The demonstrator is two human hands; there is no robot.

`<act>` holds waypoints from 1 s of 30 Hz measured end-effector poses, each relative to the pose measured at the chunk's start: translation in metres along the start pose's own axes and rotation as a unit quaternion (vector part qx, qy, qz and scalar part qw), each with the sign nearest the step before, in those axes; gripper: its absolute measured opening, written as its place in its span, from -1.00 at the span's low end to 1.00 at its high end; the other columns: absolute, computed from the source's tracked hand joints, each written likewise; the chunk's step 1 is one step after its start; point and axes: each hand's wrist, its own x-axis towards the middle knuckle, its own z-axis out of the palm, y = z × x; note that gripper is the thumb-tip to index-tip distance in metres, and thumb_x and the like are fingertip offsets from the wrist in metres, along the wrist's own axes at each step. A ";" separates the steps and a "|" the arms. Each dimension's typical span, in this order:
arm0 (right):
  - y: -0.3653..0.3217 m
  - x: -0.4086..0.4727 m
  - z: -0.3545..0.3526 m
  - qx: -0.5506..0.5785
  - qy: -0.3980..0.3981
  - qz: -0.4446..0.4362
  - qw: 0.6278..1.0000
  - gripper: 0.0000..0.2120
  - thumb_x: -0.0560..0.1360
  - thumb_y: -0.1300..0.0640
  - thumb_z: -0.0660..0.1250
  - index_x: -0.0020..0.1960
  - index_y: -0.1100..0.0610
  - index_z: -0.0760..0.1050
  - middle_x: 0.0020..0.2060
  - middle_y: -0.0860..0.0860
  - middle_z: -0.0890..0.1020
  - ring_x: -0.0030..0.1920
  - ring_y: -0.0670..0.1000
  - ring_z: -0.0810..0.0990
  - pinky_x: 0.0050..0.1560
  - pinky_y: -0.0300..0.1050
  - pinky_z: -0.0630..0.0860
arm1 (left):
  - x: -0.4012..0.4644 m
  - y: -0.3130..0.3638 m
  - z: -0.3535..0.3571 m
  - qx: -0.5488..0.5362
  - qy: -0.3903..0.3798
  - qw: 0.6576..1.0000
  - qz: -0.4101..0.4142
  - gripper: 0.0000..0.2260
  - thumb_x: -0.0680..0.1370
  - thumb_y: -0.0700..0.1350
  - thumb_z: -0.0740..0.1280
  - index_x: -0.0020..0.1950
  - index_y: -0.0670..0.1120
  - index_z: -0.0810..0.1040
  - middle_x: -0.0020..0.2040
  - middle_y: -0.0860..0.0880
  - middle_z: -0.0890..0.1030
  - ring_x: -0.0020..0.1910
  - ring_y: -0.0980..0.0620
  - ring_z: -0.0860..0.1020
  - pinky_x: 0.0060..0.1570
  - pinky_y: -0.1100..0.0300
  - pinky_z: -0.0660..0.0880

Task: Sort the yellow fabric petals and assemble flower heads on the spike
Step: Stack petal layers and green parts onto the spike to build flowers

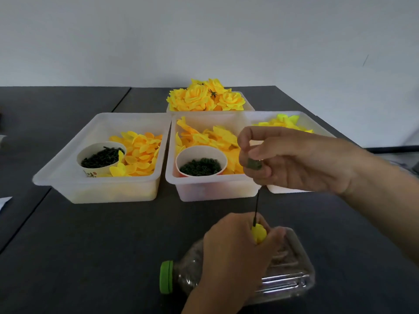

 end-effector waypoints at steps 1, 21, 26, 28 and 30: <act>0.003 -0.009 0.001 0.003 -0.008 0.003 1.000 -0.92 0.42 0.29 0.26 -0.14 0.14 0.41 -0.36 0.02 0.42 -0.37 -0.05 0.35 -0.36 -0.30 0.37 | -0.002 0.001 0.000 0.001 0.008 1.000 0.005 -0.68 0.47 0.35 0.26 -0.11 0.12 0.54 -0.20 0.18 0.60 -0.17 0.17 0.54 -0.10 0.36 0.41; 0.027 -0.018 0.004 0.048 0.002 0.045 0.998 -0.92 0.45 0.27 0.29 -0.07 0.16 0.44 -0.33 0.03 0.45 -0.39 -0.09 0.38 -0.35 -0.29 0.40 | -0.006 0.003 -0.003 0.007 0.034 0.999 0.001 -0.62 0.47 0.35 0.25 -0.12 0.06 0.58 -0.23 0.14 0.63 -0.20 0.15 0.57 -0.20 0.39 0.39; 0.031 -0.019 0.003 0.049 -0.004 0.054 0.997 -0.95 0.46 0.22 0.30 -0.09 0.15 0.46 -0.30 0.06 0.43 -0.37 -0.08 0.36 -0.34 -0.28 0.41 | -0.006 0.005 -0.004 0.003 0.036 0.999 -0.005 -0.65 0.47 0.34 0.26 -0.17 0.07 0.57 -0.26 0.14 0.62 -0.23 0.16 0.56 -0.25 0.39 0.37; 0.032 -0.019 0.004 0.016 0.011 0.054 0.998 -0.94 0.46 0.16 0.33 -0.11 0.14 0.48 -0.25 0.10 0.42 -0.37 -0.06 0.37 -0.35 -0.26 0.39 | -0.007 0.006 -0.004 0.006 0.034 0.999 -0.009 -0.64 0.46 0.35 0.26 -0.18 0.07 0.56 -0.26 0.14 0.61 -0.24 0.16 0.55 -0.26 0.39 0.35; 0.034 -0.020 0.004 -0.073 0.063 0.038 0.995 -0.82 0.47 0.02 0.40 -0.12 0.12 0.51 -0.22 0.07 0.50 -0.37 -0.04 0.38 -0.39 -0.25 0.34 | -0.006 0.006 -0.004 0.005 0.033 0.999 -0.012 -0.64 0.45 0.35 0.26 -0.21 0.07 0.54 -0.29 0.14 0.60 -0.27 0.17 0.54 -0.28 0.35 0.36</act>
